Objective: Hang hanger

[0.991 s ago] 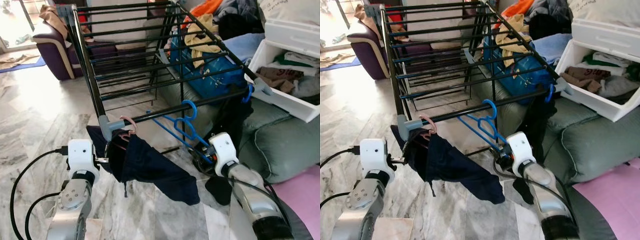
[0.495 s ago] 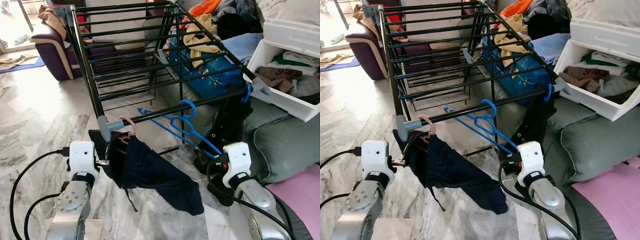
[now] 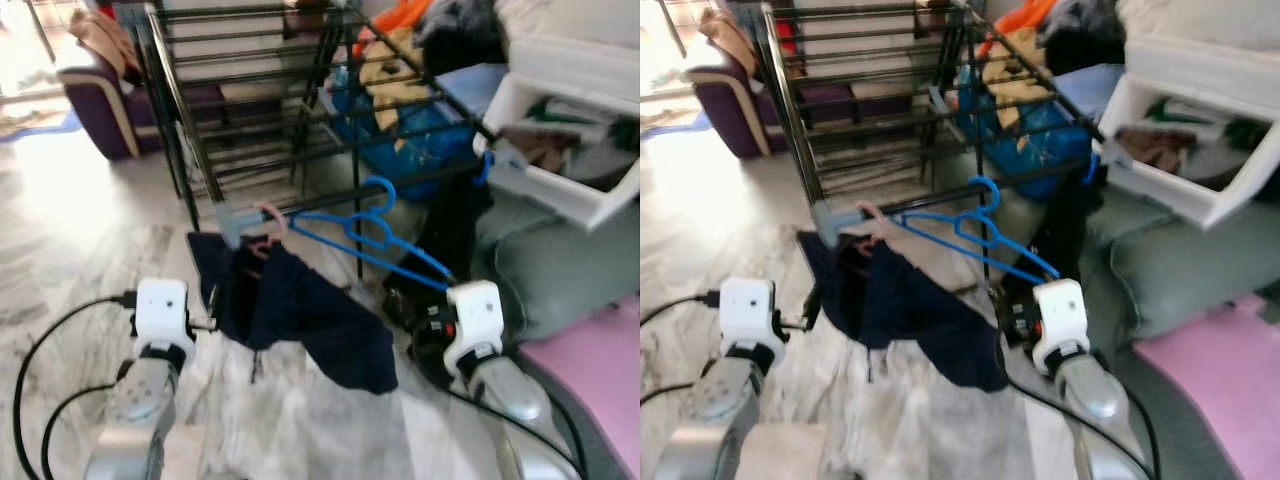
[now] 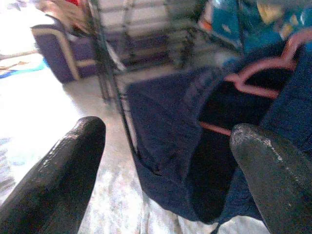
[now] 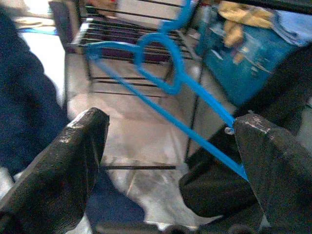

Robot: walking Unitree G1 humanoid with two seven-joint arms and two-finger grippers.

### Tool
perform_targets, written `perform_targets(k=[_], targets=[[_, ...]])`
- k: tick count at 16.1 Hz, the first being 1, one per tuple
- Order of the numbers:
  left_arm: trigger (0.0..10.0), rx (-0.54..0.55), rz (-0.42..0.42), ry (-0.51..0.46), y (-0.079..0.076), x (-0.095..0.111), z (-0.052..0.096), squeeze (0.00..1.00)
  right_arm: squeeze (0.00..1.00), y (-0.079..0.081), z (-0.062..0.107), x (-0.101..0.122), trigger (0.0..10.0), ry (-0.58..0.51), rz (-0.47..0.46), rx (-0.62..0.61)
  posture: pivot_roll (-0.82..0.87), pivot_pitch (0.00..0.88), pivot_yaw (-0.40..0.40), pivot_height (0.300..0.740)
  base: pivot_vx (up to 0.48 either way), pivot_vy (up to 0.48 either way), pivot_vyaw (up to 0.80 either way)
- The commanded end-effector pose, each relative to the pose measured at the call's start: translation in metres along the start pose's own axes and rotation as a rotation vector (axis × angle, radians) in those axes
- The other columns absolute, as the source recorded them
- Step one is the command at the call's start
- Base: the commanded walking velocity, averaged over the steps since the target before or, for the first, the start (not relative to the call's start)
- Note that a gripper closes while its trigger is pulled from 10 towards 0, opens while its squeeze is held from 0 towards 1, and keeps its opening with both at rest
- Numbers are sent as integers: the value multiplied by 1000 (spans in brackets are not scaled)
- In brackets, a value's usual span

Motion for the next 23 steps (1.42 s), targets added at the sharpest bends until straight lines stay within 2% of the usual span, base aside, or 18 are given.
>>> perform_targets(k=[1,4,5,7,8,9,11,12,14,16,18,21,23], targets=[[10000,-6,2,23,-2,-7,3,0,1000,-5,-2,9,10000,-22,15,-20,58,6,-26,740,-315,0,0],[10000,-12,-4,19,-2,-6,3,0,1000,-7,-2,9,10000,-23,22,-35,61,5,-27,740,-312,0,0],[10000,-29,-28,10,-3,-4,4,0,1000,-7,-2,9,10000,-23,24,-43,62,4,-27,740,-315,0,0],[10000,-70,-80,-5,-2,-2,8,0,851,-8,-3,11,10000,-29,28,-49,68,1,-27,740,-306,0,0],[10000,-78,-108,-8,1,-2,11,0,749,-9,-3,11,10000,-31,28,-52,65,0,-26,740,-281,0,0],[10000,-69,-148,-21,12,-3,16,0,220,-14,1,13,10000,-40,30,-74,61,0,-23,740,0,0,0],[10000,-100,-183,-50,12,0,20,0,0,-17,6,12,10000,-39,15,-90,58,0,-23,740,0,0,0],[10000,-147,-202,-53,5,-1,19,0,0,-18,6,11,10000,-38,15,-93,59,0,-25,740,0,0,0],[10000,-275,-260,-101,-18,7,8,0,0,-17,0,12,10000,-43,14,-91,53,0,-25,740,0,0,0],[10000,-351,-316,-157,-37,15,-4,0,0,-19,-5,21,10000,-73,15,-105,33,0,-20,740,0,0,0],[10000,-321,-256,-162,-46,16,-12,0,0,-23,-2,23,10000,-78,38,-132,3,0,-9,740,0,0,666],[10000,-262,-204,-172,-55,7,-4,0,0,-31,2,21,10000,-77,25,-163,-11,0,7,740,0,0,800],[10000,-183,-201,-159,-47,5,-5,0,0,-41,5,23,10000,-83,20,-201,-25,0,34,740,0,0,800]])
Point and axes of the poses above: a point about 5 cm out from each wrist's last joint towards the gripper, its own z axis pointing back from the gripper into the wrist, its own x axis along the axis of the wrist's last joint, y = z × x, the point moved 6 cm from there along -z, pointing out of the wrist towards the gripper, and after that the axes turned 1 degree about z, right-handed, at the moved point
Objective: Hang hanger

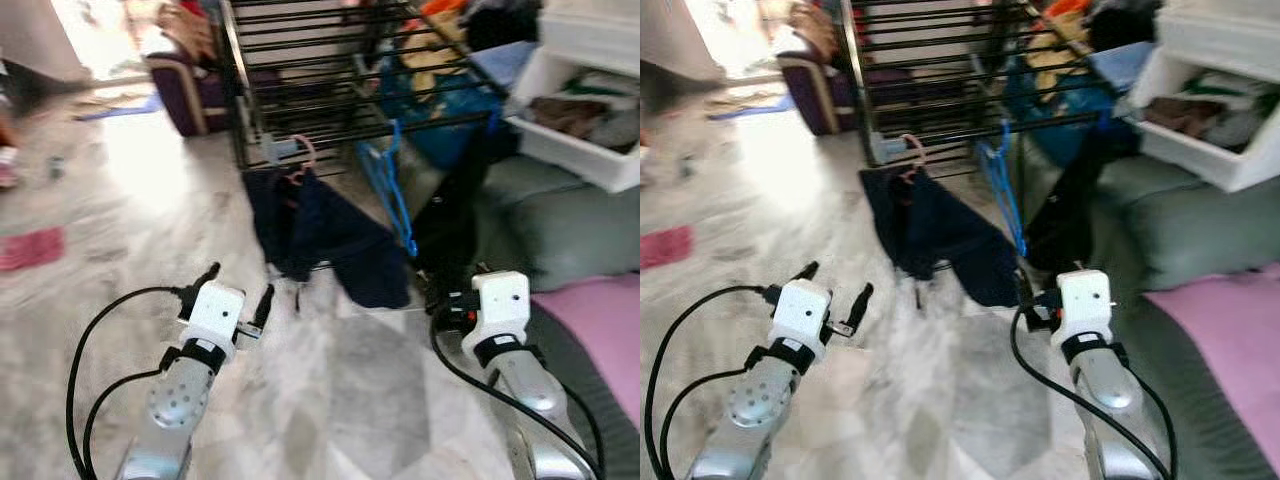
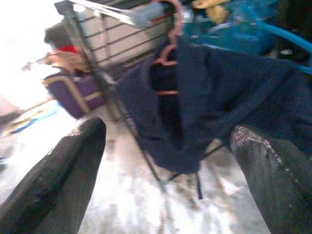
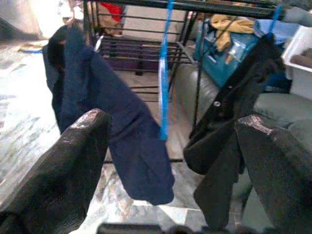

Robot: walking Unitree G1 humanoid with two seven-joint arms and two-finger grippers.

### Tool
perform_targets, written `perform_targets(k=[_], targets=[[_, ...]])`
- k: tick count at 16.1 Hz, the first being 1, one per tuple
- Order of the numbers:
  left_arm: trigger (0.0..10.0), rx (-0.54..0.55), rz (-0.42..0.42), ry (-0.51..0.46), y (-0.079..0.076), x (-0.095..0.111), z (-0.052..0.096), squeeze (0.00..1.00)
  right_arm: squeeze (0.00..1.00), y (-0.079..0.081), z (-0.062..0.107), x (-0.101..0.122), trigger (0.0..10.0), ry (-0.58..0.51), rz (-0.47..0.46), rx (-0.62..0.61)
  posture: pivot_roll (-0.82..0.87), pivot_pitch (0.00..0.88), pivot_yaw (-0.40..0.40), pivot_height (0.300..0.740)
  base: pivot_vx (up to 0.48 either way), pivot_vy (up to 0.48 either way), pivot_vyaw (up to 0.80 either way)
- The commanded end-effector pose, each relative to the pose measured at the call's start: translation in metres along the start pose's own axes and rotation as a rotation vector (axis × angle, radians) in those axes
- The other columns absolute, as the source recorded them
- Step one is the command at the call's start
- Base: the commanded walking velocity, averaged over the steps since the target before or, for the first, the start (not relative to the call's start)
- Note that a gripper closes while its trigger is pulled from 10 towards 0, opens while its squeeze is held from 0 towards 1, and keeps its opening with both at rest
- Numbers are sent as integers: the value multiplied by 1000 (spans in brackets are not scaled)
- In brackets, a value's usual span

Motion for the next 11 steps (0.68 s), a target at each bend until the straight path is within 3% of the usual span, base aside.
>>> perform_targets(k=[1,2,4,5,9,11], targets=[[10000,43,-24,9,8,-3,-1,0,0,-13,4,4,10000,-14,-9,-48,-37,0,54,740,0,0,800],[10000,83,-43,19,16,-4,-3,0,0,-18,7,4,10000,-15,-14,-68,-46,0,69,740,0,0,800],[10000,225,-82,57,47,-8,-6,0,0,-22,25,-2,10000,-5,-46,-85,-81,0,167,740,0,0,800],[10000,249,-56,91,54,-15,-7,0,0,-25,32,-8,10000,13,-61,-100,-97,0,199,740,0,0,800],[10000,169,-9,127,39,-21,-19,0,0,-23,32,-4,10000,9,-79,-109,-138,0,220,740,0,0,800],[10000,188,9,118,37,-18,-21,0,0,-18,28,-2,10000,5,-91,-96,-129,0,178,740,0,0,0]])
Point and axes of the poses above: a point about 5 cm out from each wrist's last joint towards the gripper, its own z axis pointing back from the gripper into the wrist, its own x axis along the axis of the wrist's last joint, y = z × x, the point moved 6 cm from there along -z, pointing out of the wrist towards the gripper, and after that the axes turned 1 degree about z, right-handed, at the moved point
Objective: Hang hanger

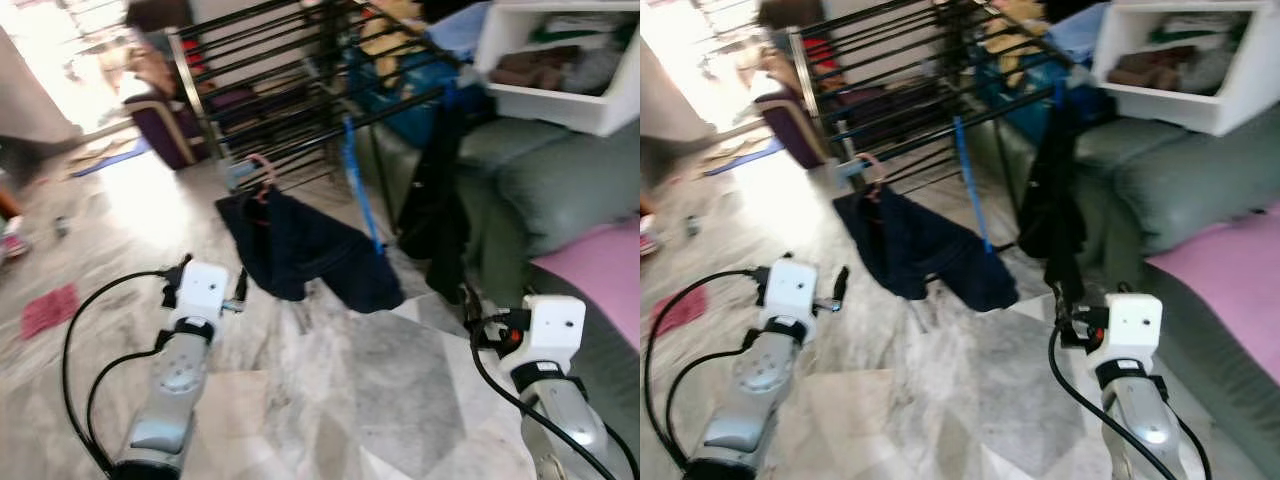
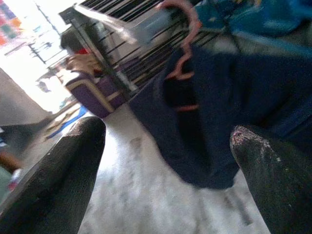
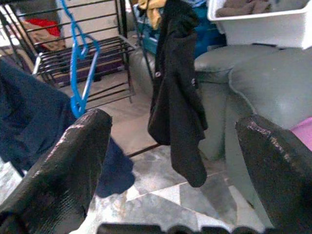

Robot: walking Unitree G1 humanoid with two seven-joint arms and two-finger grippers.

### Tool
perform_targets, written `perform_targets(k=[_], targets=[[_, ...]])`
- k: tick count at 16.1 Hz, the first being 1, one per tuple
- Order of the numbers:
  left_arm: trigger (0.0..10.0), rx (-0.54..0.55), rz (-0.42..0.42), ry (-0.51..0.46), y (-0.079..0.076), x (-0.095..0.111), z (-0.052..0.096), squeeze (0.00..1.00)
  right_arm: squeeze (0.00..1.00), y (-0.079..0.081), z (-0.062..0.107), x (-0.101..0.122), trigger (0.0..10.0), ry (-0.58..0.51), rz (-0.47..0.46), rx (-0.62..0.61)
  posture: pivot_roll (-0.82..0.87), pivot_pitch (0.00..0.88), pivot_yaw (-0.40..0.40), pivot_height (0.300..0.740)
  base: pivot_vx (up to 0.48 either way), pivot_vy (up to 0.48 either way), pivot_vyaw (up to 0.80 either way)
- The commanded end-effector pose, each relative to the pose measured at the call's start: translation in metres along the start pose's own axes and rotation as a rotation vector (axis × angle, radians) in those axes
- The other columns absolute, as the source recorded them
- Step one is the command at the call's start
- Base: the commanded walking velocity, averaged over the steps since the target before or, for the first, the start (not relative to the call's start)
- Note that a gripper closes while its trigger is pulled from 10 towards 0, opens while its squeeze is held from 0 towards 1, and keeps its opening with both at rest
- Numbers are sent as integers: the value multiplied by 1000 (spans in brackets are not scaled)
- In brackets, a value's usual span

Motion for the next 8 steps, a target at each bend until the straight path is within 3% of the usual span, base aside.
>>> perform_targets(k=[1,4,5,6,8], targets=[[10000,47,7,18,13,-4,2,0,0,12,-2,5,10000,-12,-23,33,-112,0,139,740,0,0,0],[10000,181,3,-2,44,3,5,0,0,35,-8,9,10000,4,-20,130,-64,0,20,740,0,0,0],[10000,197,5,-2,47,3,5,0,0,38,-9,9,10000,4,-19,145,-64,0,20,740,0,0,0],[10000,258,61,21,55,-3,8,0,0,46,-14,7,10000,15,-18,192,-27,0,-15,740,0,0,0],[10000,302,34,-10,59,7,15,0,0,55,-20,9,10000,11,-30,243,21,0,-24,740,0,0,0]])
Point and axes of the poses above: a point about 5 cm out from each wrist's last joint towards the gripper, its own z axis pointing back from the gripper into the wrist, its own x axis along the axis of the wrist's last joint, y = z × x, the point moved 6 cm from there along -z, pointing out of the wrist towards the gripper, and after that the axes turned 1 degree about z, right-handed, at the moved point
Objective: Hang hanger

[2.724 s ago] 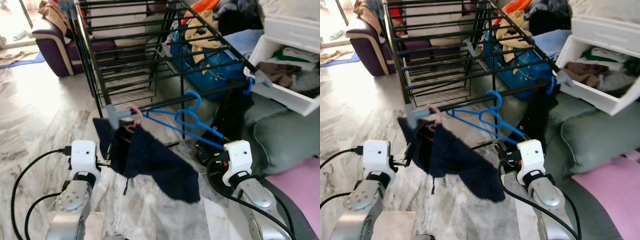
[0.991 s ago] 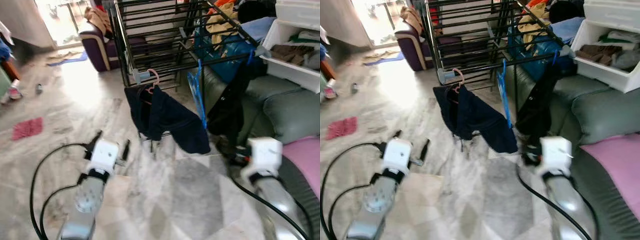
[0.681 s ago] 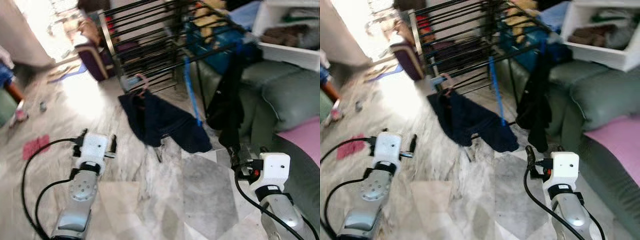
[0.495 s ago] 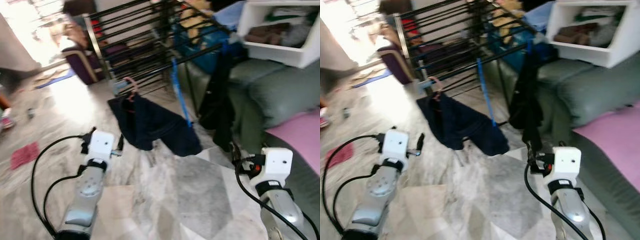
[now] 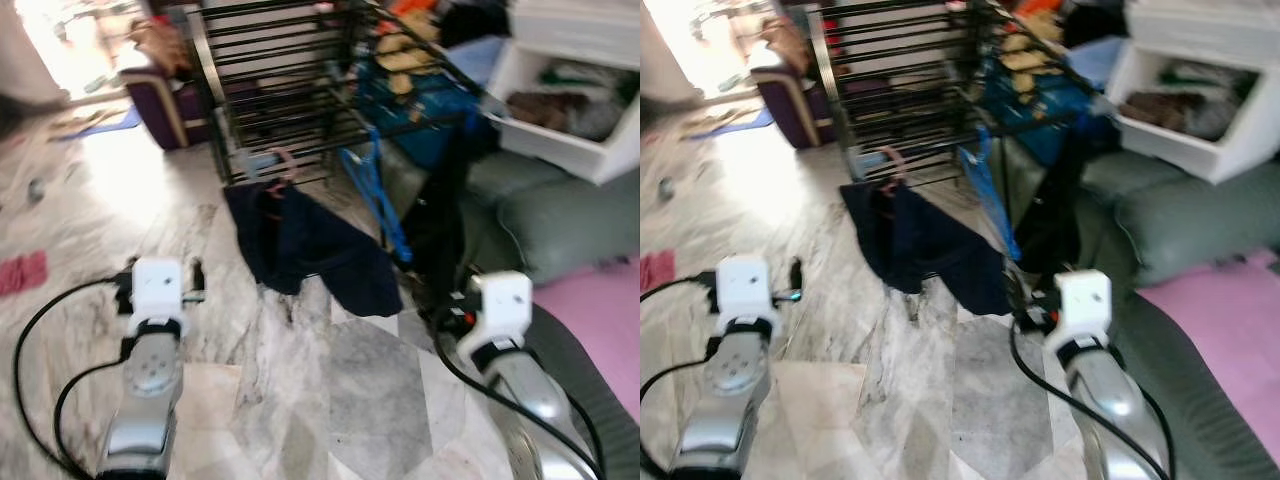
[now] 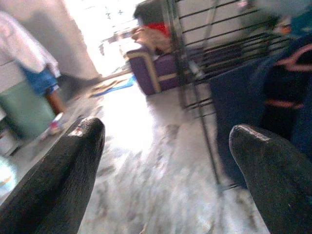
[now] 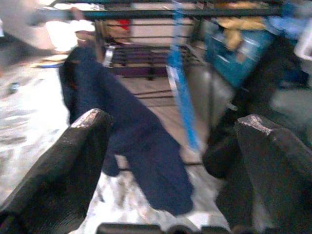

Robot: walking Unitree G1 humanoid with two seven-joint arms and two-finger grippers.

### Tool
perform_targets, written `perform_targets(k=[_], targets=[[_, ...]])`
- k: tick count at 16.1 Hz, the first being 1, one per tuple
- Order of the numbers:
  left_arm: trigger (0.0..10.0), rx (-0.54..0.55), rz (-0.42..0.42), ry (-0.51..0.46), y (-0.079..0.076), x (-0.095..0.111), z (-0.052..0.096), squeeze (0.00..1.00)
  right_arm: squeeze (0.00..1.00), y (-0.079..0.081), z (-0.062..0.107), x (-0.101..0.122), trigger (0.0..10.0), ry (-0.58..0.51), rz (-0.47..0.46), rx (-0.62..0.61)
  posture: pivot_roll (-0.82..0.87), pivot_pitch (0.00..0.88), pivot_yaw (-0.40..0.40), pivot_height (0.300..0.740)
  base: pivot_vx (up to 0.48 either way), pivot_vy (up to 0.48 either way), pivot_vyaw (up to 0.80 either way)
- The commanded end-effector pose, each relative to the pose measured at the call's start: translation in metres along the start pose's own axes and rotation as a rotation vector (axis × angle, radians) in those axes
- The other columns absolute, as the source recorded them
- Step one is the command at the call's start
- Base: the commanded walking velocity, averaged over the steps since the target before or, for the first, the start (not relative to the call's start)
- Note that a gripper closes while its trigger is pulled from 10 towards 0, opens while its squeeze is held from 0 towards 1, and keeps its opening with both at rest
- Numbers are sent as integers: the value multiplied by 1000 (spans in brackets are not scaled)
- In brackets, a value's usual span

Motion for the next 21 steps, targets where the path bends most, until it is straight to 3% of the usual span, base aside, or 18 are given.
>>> perform_targets(k=[1,3,7,14,21], targets=[[10000,15,-12,-38,2,13,2,0,0,2,-1,-8,10000,27,-20,10,35,0,-19,740,0,0,0],[10000,-3,-46,-36,2,13,9,0,0,3,-6,-9,10000,20,-49,-17,43,0,-3,740,0,0,0],[10000,-3,-59,-34,4,16,4,0,0,15,-3,-8,10000,6,-38,0,19,0,17,740,0,0,0],[10000,56,-66,48,12,-3,20,0,0,16,0,-7,10000,3,-20,10,23,0,-2,740,0,0,800],[10000,54,-96,61,14,-6,27,0,0,21,-8,-9,10000,-8,-36,18,65,0,14,740,0,0,800]])
Point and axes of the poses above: a point about 5 cm out from each wrist's last joint towards the gripper, its own z axis pointing back from the gripper into the wrist, its own x axis along the axis of the wrist's last joint, y = z × x, the point moved 6 cm from there along -z, pointing out of the wrist towards the gripper, and after that the axes turned 1 degree about z, right-handed, at the moved point
